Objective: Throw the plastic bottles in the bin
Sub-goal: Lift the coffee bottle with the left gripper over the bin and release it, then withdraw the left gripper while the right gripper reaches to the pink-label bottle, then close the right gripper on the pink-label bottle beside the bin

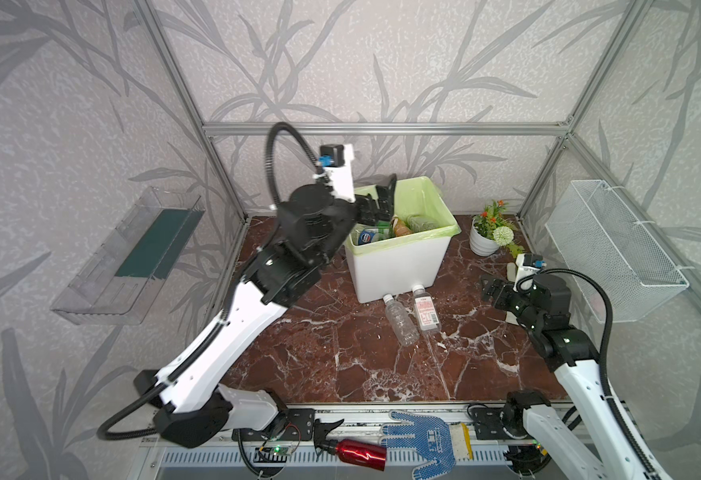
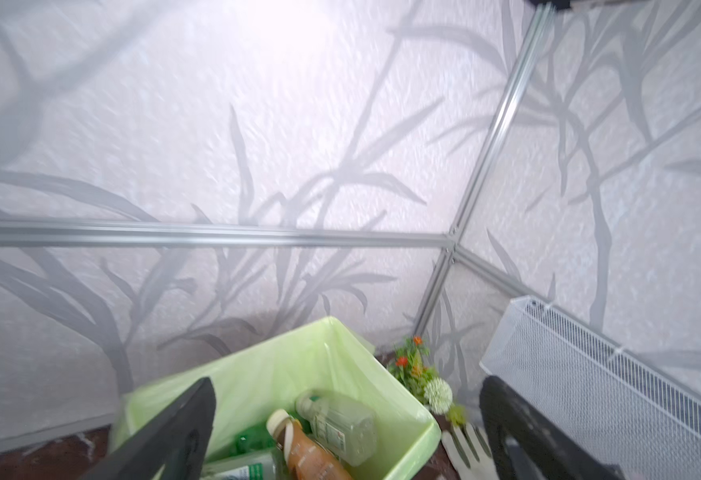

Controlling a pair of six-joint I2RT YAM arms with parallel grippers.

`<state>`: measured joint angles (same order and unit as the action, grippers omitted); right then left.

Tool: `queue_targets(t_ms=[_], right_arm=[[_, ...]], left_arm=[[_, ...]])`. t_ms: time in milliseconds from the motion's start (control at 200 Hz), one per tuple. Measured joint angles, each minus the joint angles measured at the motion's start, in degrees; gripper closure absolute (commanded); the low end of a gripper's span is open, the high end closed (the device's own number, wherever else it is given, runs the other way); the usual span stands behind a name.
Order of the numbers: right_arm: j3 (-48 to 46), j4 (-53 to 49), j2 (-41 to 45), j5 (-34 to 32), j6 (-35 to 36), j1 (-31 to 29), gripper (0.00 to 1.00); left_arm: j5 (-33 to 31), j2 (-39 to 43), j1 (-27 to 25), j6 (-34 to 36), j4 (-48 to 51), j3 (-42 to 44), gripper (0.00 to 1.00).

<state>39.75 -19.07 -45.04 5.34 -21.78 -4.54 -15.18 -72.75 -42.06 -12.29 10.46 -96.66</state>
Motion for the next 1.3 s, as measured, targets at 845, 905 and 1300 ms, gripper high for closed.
queue_targets(t_ms=[845, 905, 1300], right_arm=[[14.1, -2.0, -42.5, -16.8, -8.9, -29.7, 0.09], [14.9, -2.3, -44.3, -16.5, -8.9, -29.7, 0.12], [16.8, -4.9, -51.0, -14.3, -8.4, -30.1, 0.21]], left_arm=[[-14.3, 35.7, 9.6, -9.5, 12.3, 49.4, 0.01], [-14.8, 37.6, 10.1, -11.0, 14.5, 51.8, 0.01], [-15.3, 41.7, 11.8, -16.5, 22.3, 56.6, 0.01]])
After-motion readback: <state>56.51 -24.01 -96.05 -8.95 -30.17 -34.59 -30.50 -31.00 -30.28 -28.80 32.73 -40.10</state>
